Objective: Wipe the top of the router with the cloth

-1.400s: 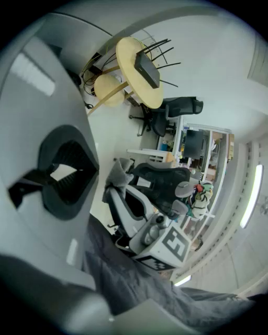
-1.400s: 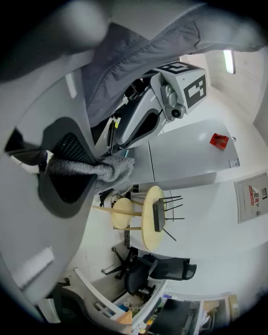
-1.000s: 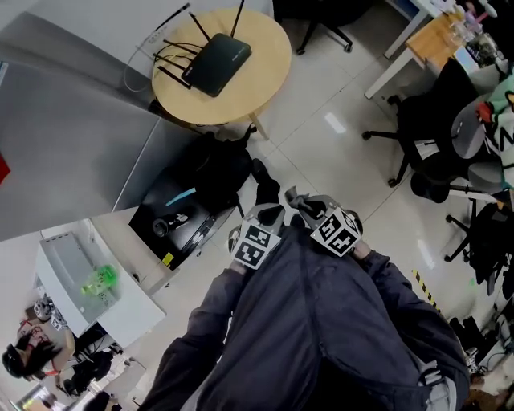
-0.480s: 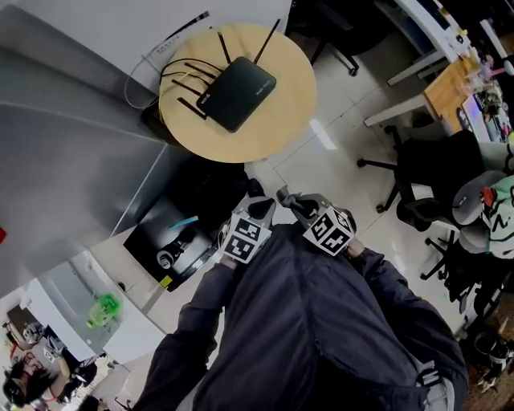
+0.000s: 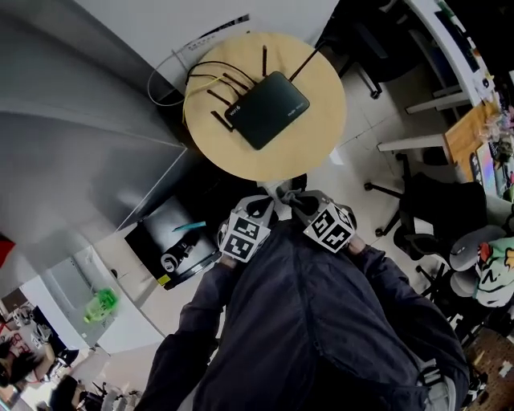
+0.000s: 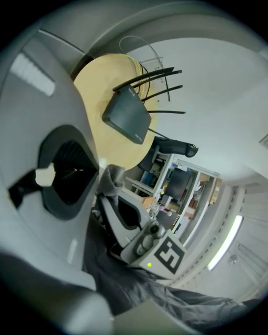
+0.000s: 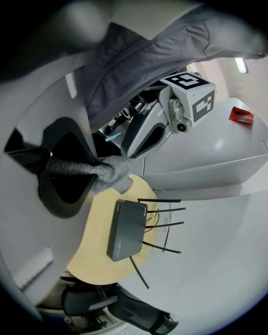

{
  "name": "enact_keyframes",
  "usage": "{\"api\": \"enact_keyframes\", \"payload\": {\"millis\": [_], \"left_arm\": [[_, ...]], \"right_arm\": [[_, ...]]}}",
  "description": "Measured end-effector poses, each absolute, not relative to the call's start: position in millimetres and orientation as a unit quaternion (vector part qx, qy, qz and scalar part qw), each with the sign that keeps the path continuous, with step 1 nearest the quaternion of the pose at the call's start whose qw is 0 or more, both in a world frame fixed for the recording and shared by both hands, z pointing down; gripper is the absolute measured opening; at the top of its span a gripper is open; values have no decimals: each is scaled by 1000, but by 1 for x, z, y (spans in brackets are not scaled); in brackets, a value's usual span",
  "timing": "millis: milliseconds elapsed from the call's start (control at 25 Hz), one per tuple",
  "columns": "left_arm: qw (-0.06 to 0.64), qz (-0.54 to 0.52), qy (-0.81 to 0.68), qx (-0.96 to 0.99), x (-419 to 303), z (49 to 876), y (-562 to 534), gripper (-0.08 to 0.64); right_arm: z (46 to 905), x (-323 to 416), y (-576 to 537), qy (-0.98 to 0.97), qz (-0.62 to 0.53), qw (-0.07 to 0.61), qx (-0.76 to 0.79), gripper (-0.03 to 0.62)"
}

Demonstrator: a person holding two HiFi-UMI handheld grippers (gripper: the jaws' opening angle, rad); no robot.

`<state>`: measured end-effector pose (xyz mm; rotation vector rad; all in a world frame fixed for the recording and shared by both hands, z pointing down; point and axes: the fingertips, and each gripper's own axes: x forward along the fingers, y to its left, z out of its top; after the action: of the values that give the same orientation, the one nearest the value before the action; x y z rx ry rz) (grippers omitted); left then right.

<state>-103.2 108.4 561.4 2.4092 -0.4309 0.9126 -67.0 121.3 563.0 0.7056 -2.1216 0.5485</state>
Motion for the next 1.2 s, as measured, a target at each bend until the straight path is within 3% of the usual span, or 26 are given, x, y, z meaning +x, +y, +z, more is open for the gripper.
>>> {"api": "enact_keyframes", "payload": {"millis": [320,880,1200], "left_arm": [[268,339,-213,876,-81,564,46,0],[284,355,-262,851,16,559,-16,0],[311,362,-303,825,15,560,-6,0]], "right_arm": [[566,-43,54,-865,185,405,233,35],[586,63,-29,-880,201,389,185,35],[631,112,-118,-868,110,452,177,35]]}}
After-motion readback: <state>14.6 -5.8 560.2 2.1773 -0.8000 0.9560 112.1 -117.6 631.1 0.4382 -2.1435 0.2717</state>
